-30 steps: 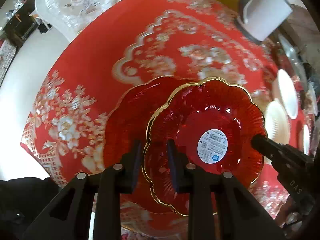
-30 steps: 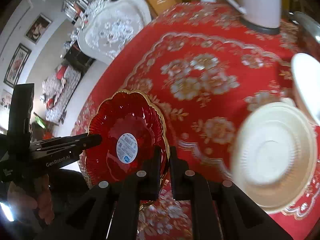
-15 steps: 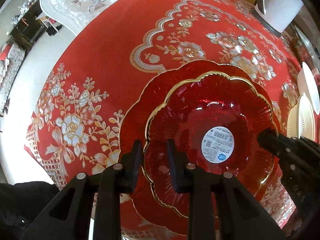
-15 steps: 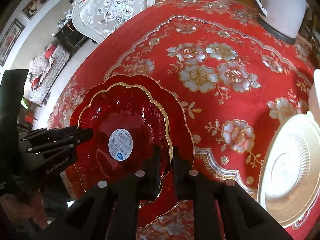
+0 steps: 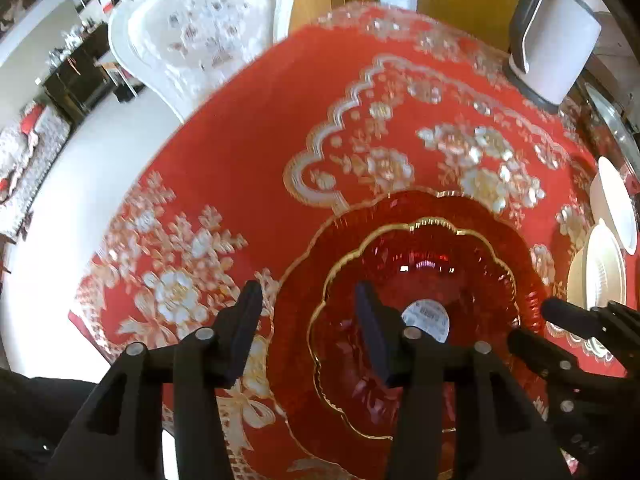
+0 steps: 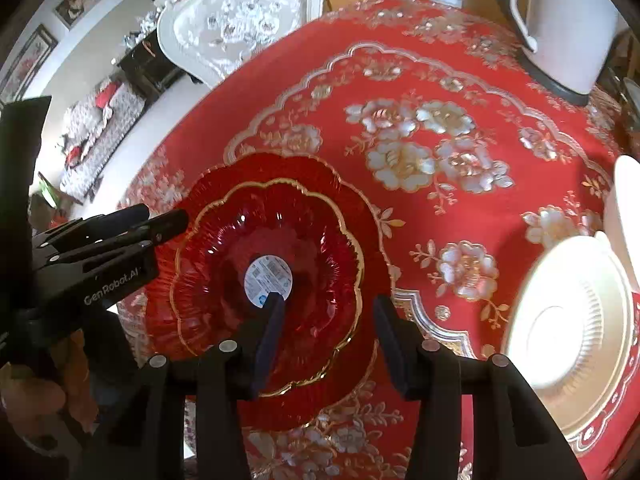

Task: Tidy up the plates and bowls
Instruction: 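Lift the sticker bowl with both grippers, lower it into the wedding bowl, open, then move both grippers toward the cream ribbed plastic bowl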

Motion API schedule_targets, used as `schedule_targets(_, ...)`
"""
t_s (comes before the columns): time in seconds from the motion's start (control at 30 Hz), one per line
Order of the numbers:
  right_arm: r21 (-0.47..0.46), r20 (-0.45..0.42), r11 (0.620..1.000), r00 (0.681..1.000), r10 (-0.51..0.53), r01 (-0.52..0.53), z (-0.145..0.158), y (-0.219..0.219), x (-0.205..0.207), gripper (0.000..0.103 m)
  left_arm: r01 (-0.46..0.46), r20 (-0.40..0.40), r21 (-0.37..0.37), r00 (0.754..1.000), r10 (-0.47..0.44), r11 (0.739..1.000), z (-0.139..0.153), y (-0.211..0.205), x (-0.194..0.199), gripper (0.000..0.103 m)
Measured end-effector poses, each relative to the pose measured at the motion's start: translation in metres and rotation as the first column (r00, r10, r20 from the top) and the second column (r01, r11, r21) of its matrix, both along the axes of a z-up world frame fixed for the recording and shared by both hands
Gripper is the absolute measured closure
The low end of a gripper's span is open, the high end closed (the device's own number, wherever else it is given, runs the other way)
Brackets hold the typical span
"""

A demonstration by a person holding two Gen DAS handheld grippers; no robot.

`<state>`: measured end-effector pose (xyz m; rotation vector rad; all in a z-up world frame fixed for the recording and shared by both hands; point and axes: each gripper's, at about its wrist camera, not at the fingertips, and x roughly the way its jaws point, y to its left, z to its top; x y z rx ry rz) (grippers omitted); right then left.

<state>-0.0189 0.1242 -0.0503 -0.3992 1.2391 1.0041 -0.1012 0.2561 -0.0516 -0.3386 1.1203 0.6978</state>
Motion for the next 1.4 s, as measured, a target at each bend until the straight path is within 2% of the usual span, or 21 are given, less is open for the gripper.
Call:
schedule_targets(0.07, 0.025, 0.014, 1.0, 1.0, -0.011, 0.011, 0.011, -0.008, 0.002, 0.055, 0.004, 0.026, 0.024, 1.0, -0.005, 1.0, 0.007, -0.003, 0.002, 0.055)
schedule_targets(0.13, 0.072, 0.027, 0.997, 0.999, -0.034, 0.032, 0.023, -0.021, 0.005, 0.054, 0.011, 0.046, 0.037, 0.999, -0.013, 0.999, 0.015, -0.005, 0.005, 0.048)
schedule_targets(0.23, 0.115, 0.069, 0.991, 0.995, -0.077, 0.069, 0.039, -0.042, 0.009, 0.048, 0.027, 0.084, 0.075, 0.996, -0.033, 0.997, 0.03, -0.015, 0.013, 0.046)
schedule_targets(0.4, 0.146, 0.092, 0.979, 0.984, -0.154, 0.139, 0.055, -0.08, 0.022, 0.045, 0.077, 0.133, 0.081, 0.987, -0.087, 0.994, 0.045, -0.038, 0.032, 0.042)
schedule_targets(0.57, 0.162, 0.109, 0.956, 0.958, -0.264, 0.244, 0.064, -0.131, 0.042, 0.045, 0.144, 0.15, 0.098, 0.976, -0.157, 0.985, 0.052, -0.069, 0.057, 0.042)
schedule_targets(0.77, 0.138, 0.103, 0.92, 0.918, -0.383, 0.368, 0.06, -0.187, 0.064, 0.043, 0.22, 0.159, 0.11, 0.959, -0.235, 0.969, 0.054, -0.107, 0.084, 0.042)
schedule_targets(0.93, 0.119, 0.097, 0.896, 0.893, -0.439, 0.428, 0.053, -0.222, 0.074, 0.042, 0.276, 0.164, 0.105, 0.943, -0.291, 0.955, 0.054, -0.137, 0.104, 0.042)
schedule_targets(1.4, 0.08, 0.062, 0.874, 0.873, -0.484, 0.479, 0.034, -0.266, 0.087, 0.04, 0.34, 0.12, 0.114, 0.928, -0.353, 0.933, 0.042, -0.186, 0.136, 0.042)
